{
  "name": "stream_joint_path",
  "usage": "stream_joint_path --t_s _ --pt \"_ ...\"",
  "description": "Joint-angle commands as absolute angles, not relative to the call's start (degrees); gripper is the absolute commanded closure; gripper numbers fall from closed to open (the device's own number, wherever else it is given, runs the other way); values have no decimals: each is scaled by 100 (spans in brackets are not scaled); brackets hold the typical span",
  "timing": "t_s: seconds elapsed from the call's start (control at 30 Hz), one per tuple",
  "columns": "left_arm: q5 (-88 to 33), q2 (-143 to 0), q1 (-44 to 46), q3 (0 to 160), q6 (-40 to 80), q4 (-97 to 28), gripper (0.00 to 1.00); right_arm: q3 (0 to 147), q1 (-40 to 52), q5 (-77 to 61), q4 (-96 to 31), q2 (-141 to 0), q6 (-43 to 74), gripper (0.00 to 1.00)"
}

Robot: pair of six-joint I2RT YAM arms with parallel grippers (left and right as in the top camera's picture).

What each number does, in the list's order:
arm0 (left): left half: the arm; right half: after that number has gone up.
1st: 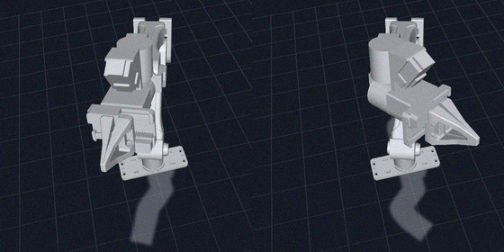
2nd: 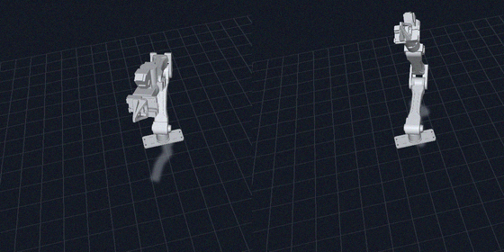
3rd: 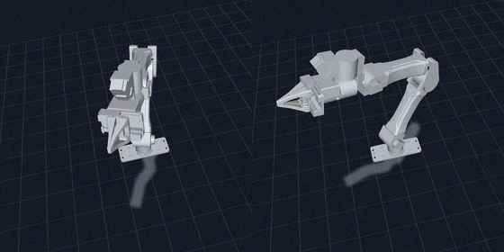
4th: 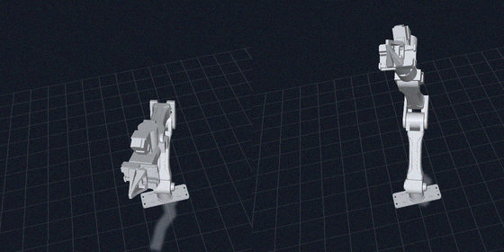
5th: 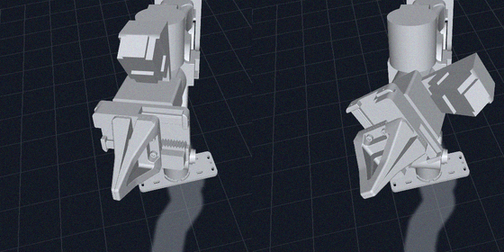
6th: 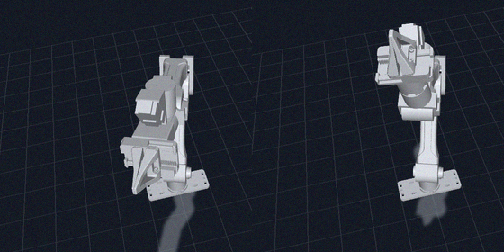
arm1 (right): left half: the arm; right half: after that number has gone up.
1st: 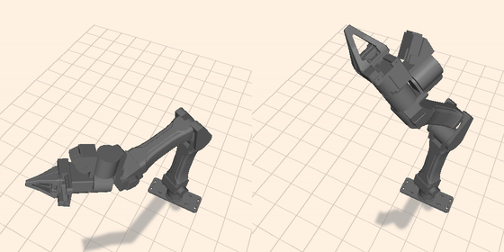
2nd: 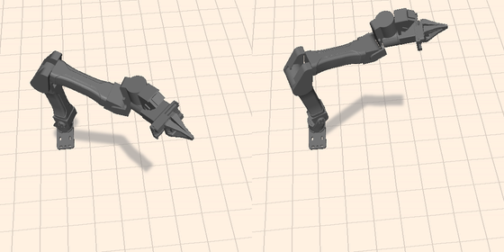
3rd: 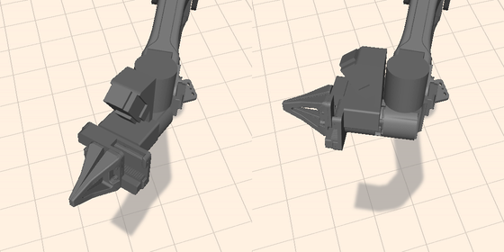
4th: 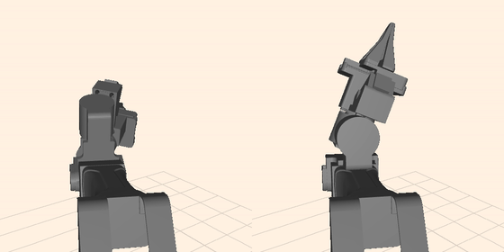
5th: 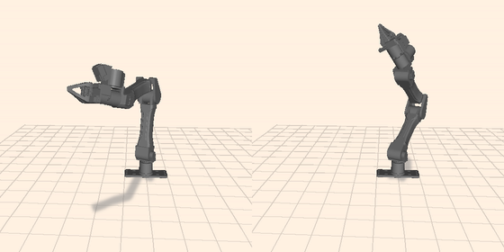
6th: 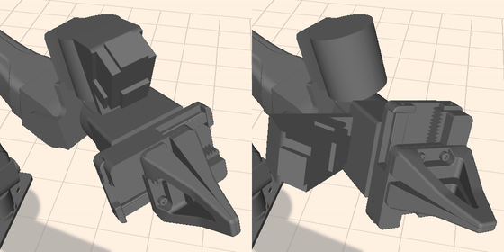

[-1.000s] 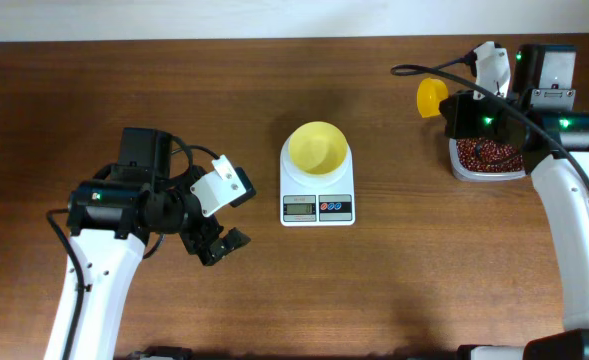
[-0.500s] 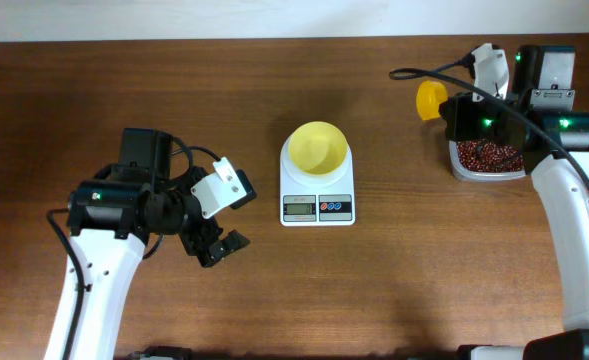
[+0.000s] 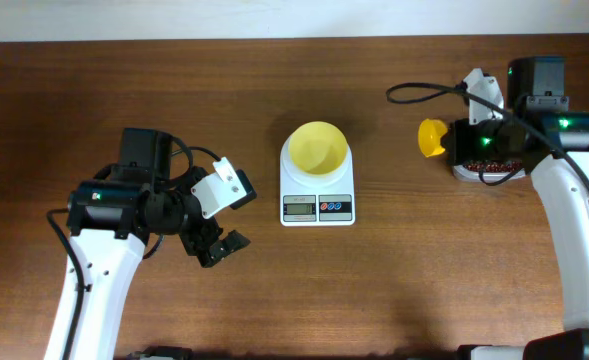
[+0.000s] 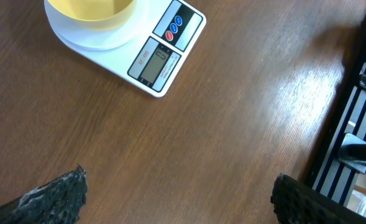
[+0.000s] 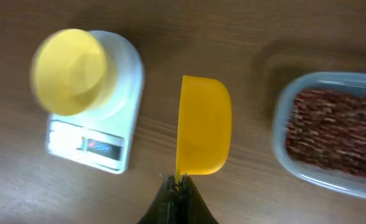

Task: Scoop item into bowl and weigh 50g on scale
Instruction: 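Lower the yellow scoop with the right gripper into the bean tub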

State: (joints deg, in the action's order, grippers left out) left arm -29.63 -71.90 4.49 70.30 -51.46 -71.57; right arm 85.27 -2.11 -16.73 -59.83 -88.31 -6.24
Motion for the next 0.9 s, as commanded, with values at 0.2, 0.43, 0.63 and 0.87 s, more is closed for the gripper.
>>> stream_joint_path --t_s 0.2,0.43,0.63,0.87 --pt "-3063 -7166 471 7102 -5238 -7164 1 8530 -266 1658 -5848 -8851 -362 96" --pt "-3063 -7166 471 7102 -5238 -7164 1 8302 -1037 799 -5365 -9218 -381 96" --pt "-3063 -7166 471 7102 -5238 -7164 1 8302 -1096 447 -5157 -10040 -375 96" --pt "-3063 -7166 471 7102 -5238 -7164 1 8302 -1096 -486 -5148 -10700 -357 96"
